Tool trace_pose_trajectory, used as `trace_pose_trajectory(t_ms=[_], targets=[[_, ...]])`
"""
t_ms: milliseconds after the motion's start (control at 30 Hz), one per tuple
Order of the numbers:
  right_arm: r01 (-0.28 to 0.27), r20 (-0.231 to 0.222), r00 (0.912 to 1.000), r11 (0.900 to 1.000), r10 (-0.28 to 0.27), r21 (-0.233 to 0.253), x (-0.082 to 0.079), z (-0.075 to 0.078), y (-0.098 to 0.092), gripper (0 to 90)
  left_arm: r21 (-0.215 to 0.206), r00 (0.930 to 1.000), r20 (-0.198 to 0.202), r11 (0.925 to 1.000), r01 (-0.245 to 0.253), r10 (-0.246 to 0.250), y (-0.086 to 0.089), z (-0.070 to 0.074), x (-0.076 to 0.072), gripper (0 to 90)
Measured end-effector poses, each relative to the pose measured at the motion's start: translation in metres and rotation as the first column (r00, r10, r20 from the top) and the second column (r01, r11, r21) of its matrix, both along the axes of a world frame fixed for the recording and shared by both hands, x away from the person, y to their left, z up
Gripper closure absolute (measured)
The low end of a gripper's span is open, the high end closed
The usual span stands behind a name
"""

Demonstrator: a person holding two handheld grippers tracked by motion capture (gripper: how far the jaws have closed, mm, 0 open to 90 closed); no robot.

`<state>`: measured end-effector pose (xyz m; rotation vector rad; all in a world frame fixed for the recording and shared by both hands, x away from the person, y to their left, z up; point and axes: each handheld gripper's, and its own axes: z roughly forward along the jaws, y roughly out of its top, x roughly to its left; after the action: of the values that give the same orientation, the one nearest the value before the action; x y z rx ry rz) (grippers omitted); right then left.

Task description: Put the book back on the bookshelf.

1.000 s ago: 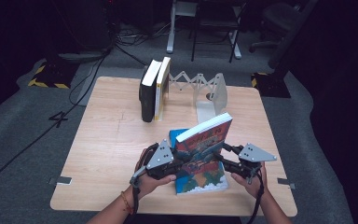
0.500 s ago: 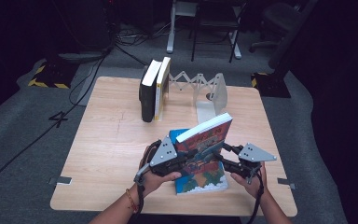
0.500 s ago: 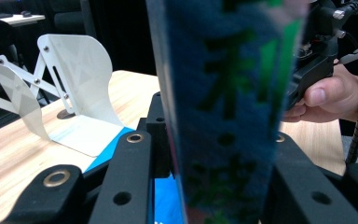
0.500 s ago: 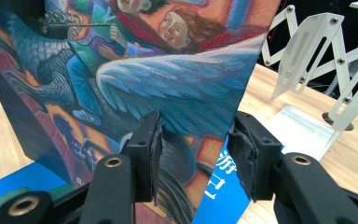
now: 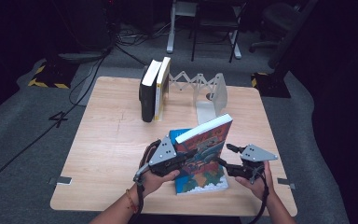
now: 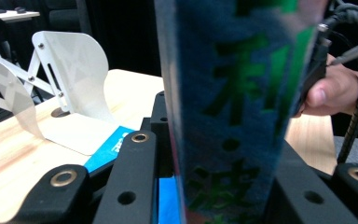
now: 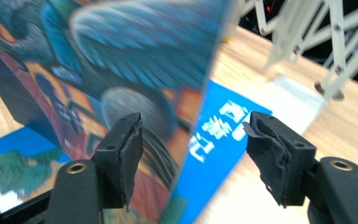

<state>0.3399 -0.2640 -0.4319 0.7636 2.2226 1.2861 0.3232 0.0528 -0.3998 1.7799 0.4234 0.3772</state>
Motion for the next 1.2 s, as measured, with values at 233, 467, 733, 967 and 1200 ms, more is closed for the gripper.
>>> trace_pose_trajectory(t_ms=[233, 467, 733, 967, 1200], targets=[[0.079, -0.061, 0.9947, 0.995, -0.083, -0.065, -0.011, -0.014, -0.042, 30.0, -0.01, 0.9999, -0.007, 0.9999, 0.009, -0.009, 0.001, 0.0, 0.0, 73.2], [0.152, -0.124, 0.9785, 0.983, -0.165, -0.107, -0.018, -0.036, -0.074, 28.8, -0.017, 0.9993, -0.018, 0.9993, 0.033, -0.034, 0.001, 0.0, 0.0, 73.5], [0.185, -0.182, 0.9614, 0.974, -0.207, -0.13, -0.019, -0.056, -0.087, 27.8, 0.003, 0.9989, -0.012, 0.999, 0.046, -0.045, 0.0, 0.002, -0.003, 73.7], [0.198, -0.201, 0.9533, 0.969, -0.226, -0.148, -0.016, -0.066, -0.091, 25.4, 0.015, 0.9984, 0.018, 0.9984, 0.054, -0.054, -0.002, 0.001, -0.007, 73.9], [0.227, -0.23, 0.9406, 0.966, -0.25, -0.124, -0.012, -0.071, -0.099, 24.9, 0.006, 0.9989, 0.01, 0.9989, 0.046, -0.046, -0.004, 0.002, -0.004, 74.1]])
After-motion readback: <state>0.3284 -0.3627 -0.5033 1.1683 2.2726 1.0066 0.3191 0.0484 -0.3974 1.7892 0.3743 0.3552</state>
